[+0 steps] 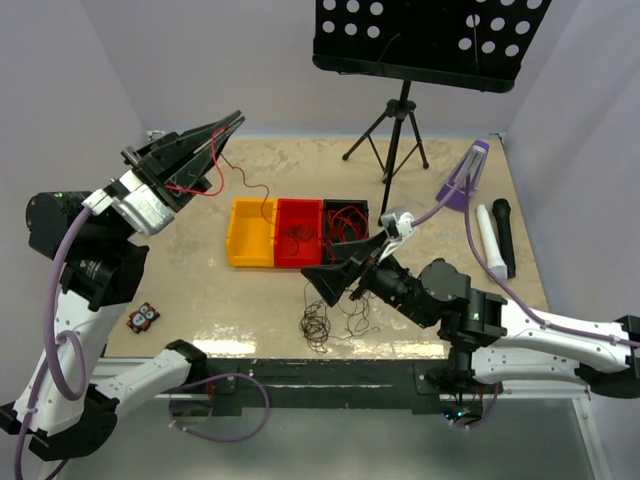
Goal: Untangle the cables
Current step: Untie the cable.
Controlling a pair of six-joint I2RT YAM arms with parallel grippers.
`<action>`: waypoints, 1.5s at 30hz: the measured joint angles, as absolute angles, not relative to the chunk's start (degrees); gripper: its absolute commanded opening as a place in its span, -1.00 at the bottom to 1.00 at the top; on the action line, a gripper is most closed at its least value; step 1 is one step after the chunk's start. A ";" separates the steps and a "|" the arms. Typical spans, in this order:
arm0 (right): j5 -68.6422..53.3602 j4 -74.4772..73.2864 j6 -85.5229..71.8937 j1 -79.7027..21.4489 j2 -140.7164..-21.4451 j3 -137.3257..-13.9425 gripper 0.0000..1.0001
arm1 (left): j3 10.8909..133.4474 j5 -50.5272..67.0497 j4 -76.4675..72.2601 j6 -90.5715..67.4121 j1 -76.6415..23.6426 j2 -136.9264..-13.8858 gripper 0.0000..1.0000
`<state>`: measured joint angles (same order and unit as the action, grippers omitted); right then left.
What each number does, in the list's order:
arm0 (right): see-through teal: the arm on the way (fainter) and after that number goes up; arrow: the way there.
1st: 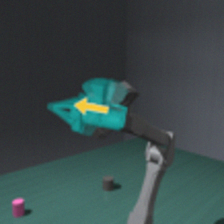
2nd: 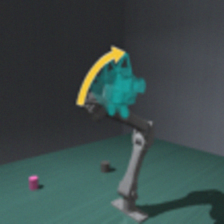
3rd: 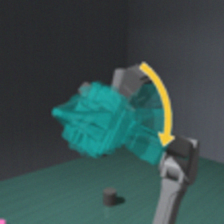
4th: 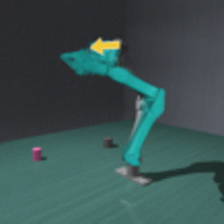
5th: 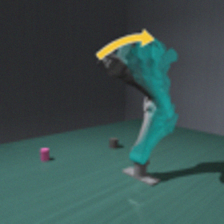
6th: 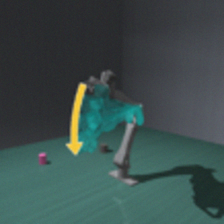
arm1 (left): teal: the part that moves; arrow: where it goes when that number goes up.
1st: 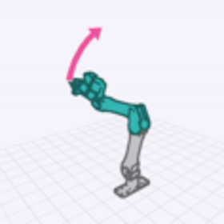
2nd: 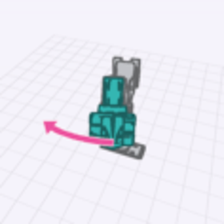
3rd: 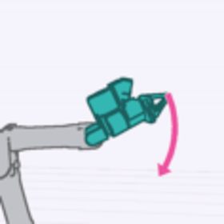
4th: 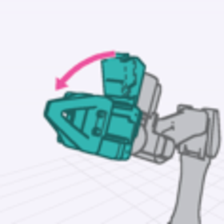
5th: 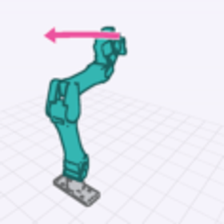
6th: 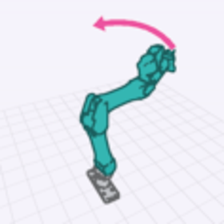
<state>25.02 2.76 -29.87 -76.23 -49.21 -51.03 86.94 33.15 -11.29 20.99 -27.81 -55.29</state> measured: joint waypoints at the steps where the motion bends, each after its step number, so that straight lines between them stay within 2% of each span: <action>1: 25.10 3.07 -28.45 -76.23 -49.87 -52.18 0.97 | 86.43 33.95 -11.09 20.18 -27.81 -55.27 -1.00; 7: 24.14 6.48 -21.19 -76.23 -56.21 -55.13 0.97 | 85.34 38.15 -10.50 16.49 -27.81 -55.57 -1.00; 17: 15.35 14.11 -12.08 -76.25 -68.79 -56.16 0.96 | 85.34 40.34 -10.63 14.13 -27.81 -55.20 -1.00; 23: 14.70 18.37 -9.50 -76.25 -74.74 -61.65 0.87 | 85.34 40.36 -10.66 13.91 -27.81 -54.98 -1.00; 25: 15.66 19.62 -8.78 -76.20 -76.90 -63.90 0.69 | 85.34 40.36 -10.68 13.72 -27.81 -54.87 -1.00; 29: 17.10 21.39 -8.19 -74.94 -81.10 -66.63 0.12 | 85.34 40.34 -10.81 12.84 -27.81 -54.59 -1.00; 31: 18.15 21.12 -8.29 -73.67 -81.89 -66.67 -0.23 | 85.34 40.32 -10.81 12.75 -27.81 -54.28 -1.00; 33: 19.79 20.95 -8.69 -72.73 -81.69 -66.39 -0.88 | 85.32 40.23 -10.72 12.78 -27.81 -53.78 -1.00; 34: 20.32 20.93 -8.51 -72.25 -81.34 -66.22 -1.00 | 85.10 40.05 -10.79 12.80 -27.81 -53.43 -1.00; 40: 24.51 20.10 -8.93 -70.43 -74.59 -65.12 -1.00 | 79.59 37.69 -11.07 13.41 -27.81 -48.62 -1.00; 45: 24.60 18.44 -8.86 -66.92 -70.08 -65.84 -1.00 | 70.70 31.29 -12.25 15.64 -27.81 -44.16 -1.00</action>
